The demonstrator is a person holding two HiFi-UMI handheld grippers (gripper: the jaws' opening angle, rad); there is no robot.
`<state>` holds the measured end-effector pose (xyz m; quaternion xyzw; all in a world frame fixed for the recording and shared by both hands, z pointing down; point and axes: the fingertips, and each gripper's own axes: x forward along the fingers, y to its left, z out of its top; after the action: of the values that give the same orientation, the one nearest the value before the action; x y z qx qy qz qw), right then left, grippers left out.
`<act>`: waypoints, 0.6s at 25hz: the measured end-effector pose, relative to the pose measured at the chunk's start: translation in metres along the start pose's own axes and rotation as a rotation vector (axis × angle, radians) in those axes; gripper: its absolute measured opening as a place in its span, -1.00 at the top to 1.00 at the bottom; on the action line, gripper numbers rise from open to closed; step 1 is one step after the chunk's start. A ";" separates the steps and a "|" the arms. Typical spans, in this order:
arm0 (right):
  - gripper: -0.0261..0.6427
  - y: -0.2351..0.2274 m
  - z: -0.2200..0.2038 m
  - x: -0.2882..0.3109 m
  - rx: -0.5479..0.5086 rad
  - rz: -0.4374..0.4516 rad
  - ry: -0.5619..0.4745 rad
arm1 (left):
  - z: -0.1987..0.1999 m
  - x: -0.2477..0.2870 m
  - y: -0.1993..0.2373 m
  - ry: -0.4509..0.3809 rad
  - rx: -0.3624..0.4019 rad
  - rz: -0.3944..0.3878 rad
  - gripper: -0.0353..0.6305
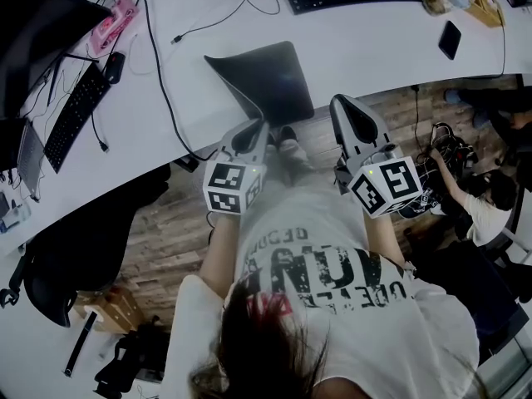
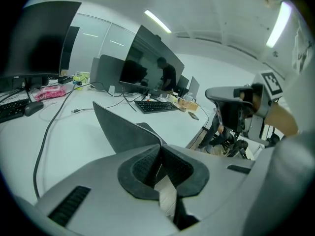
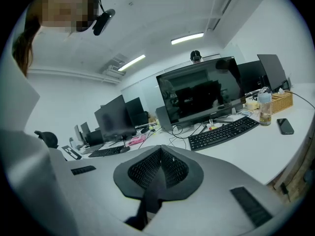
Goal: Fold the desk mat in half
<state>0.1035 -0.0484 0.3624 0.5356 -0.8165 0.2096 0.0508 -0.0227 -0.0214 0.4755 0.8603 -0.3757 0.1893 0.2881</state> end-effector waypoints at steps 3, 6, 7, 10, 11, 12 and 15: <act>0.93 -0.004 0.002 -0.001 0.003 -0.004 -0.006 | 0.003 0.004 -0.005 0.000 0.006 -0.010 0.86; 0.93 -0.007 0.003 -0.003 0.009 -0.006 -0.013 | 0.005 0.009 -0.011 0.006 0.014 -0.024 0.86; 0.93 -0.007 0.003 -0.004 0.012 -0.006 -0.014 | 0.005 0.010 -0.013 0.007 0.017 -0.029 0.86; 0.93 -0.010 0.003 -0.004 0.018 -0.008 -0.020 | 0.007 0.014 -0.018 0.006 0.022 -0.044 0.86; 0.93 -0.012 0.003 -0.005 0.019 -0.009 -0.021 | 0.007 0.016 -0.020 0.007 0.024 -0.048 0.86; 0.93 -0.013 0.003 -0.006 0.020 -0.011 -0.021 | 0.008 0.018 -0.022 0.007 0.025 -0.052 0.86; 0.93 -0.018 0.004 -0.008 0.023 -0.016 -0.024 | 0.009 0.022 -0.028 0.008 0.031 -0.062 0.86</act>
<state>0.1237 -0.0490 0.3616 0.5453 -0.8102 0.2121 0.0364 0.0135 -0.0240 0.4707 0.8751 -0.3445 0.1895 0.2821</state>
